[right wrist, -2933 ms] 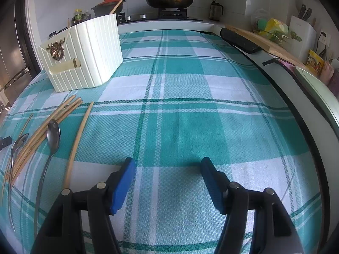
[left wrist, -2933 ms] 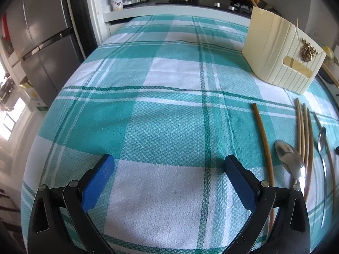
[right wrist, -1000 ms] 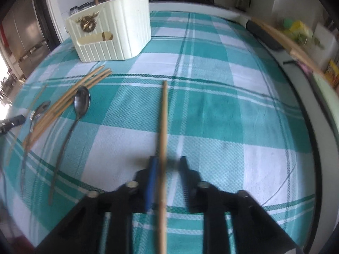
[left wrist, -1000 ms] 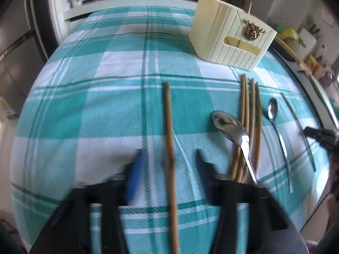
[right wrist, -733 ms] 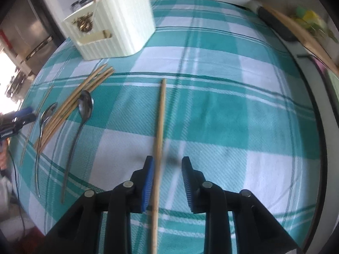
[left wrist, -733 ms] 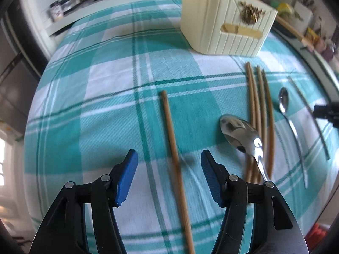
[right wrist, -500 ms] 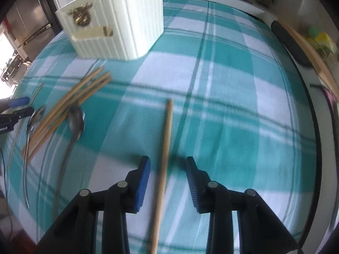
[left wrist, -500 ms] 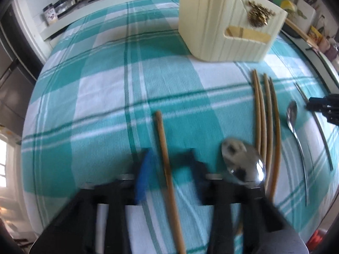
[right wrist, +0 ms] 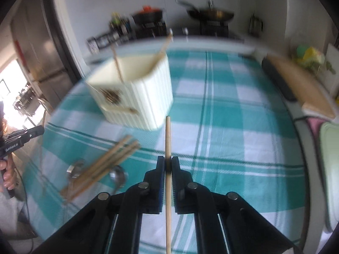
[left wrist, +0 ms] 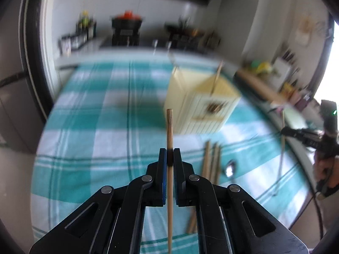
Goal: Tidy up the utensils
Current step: 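Lift the left tool's chopstick upright over the holder while the right tool does likewise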
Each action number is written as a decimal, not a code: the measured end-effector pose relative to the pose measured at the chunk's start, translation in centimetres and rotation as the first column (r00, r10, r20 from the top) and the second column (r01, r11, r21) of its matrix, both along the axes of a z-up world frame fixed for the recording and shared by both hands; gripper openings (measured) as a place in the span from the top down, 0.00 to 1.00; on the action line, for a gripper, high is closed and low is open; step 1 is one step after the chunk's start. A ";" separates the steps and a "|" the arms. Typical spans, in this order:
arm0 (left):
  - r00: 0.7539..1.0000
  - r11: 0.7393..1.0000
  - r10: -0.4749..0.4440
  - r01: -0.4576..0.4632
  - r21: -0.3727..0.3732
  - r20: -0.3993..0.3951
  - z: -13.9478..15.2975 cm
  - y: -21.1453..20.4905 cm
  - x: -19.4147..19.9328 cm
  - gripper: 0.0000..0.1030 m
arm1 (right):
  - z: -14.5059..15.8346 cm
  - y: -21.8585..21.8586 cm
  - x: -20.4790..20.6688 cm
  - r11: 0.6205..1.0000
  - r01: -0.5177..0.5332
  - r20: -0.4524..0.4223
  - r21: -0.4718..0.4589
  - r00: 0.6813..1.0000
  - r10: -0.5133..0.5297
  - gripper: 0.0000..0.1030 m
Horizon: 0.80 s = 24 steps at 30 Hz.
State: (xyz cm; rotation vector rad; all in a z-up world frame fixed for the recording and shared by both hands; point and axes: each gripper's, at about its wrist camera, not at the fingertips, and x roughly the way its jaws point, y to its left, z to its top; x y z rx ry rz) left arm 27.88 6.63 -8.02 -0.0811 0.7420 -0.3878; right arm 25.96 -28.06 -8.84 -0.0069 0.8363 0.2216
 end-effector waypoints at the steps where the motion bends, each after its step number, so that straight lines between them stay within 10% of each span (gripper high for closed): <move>1: 0.999 1.000 -0.001 0.001 -0.015 0.034 1.1 0.3 -0.8 0.96 | 1.0 -0.2 -0.3 1.000 -0.007 0.024 0.000 1.000 0.007 0.94; 14: 0.990 0.996 0.007 0.006 -0.089 0.142 5.4 1.2 -4.3 0.96 | 7.1 1.6 -5.8 0.999 -0.039 0.225 -0.011 0.974 0.040 0.94; 24: 0.974 0.994 -0.005 0.029 -0.102 0.225 10.1 -0.1 -1.4 0.96 | 9.7 2.1 -2.3 0.999 -0.050 0.251 -0.011 0.967 0.051 0.94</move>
